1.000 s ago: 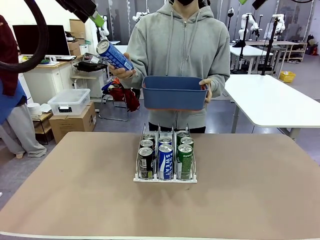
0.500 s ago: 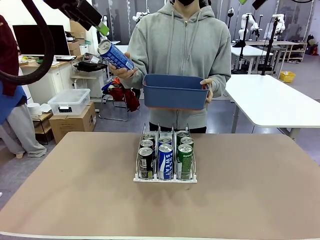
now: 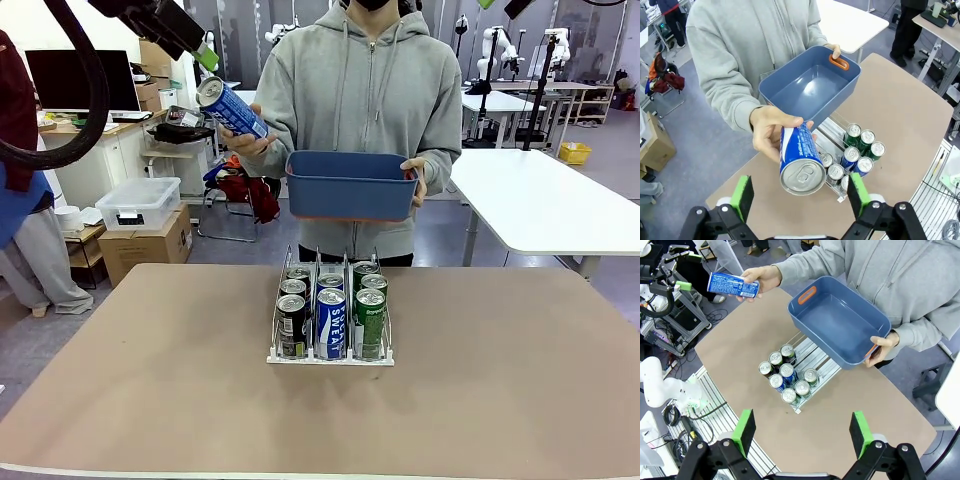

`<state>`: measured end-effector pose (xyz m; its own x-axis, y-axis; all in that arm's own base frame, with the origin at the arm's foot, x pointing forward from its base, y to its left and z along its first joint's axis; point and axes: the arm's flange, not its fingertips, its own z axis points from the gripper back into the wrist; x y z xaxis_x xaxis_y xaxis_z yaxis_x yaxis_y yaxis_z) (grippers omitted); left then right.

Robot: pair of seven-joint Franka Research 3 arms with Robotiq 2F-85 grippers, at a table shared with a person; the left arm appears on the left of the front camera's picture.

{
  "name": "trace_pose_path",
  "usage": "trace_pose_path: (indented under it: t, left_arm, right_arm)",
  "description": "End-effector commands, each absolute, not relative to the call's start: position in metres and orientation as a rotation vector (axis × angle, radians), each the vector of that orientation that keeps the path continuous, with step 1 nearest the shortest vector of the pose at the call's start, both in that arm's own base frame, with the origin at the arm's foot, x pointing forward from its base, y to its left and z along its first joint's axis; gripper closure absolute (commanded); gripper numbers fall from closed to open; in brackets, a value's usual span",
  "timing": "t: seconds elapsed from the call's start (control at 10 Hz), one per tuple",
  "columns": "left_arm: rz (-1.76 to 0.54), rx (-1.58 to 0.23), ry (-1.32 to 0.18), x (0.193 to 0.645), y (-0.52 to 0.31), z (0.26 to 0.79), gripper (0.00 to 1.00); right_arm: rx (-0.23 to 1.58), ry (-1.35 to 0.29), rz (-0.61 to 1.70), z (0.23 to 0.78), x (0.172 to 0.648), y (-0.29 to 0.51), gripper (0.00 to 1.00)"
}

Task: Fill the beverage cans into the dispenser.
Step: Pick up the Ionic drink handed by the human.

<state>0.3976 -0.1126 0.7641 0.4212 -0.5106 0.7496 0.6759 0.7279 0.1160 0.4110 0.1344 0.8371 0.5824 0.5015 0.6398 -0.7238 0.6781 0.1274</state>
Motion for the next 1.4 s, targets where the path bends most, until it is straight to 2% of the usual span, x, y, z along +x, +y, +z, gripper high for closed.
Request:
trace_pose_path:
  t: [0.0,0.7,1.3]
  left_arm:
    - [-0.704,-0.24,-0.859,0.406,-0.114,0.755,0.0]
    - [-0.655,-0.177,-0.905,0.411,-0.133,0.72,0.0]
    - [-0.632,-0.198,-0.887,0.42,-0.143,0.702,0.0]
  right_arm:
    - [0.404,-0.601,0.736,0.836,0.409,0.132,0.0]
    - [0.404,-0.601,0.736,0.836,0.409,0.132,0.0]
    - [0.404,-0.601,0.736,0.836,0.409,0.132,0.0]
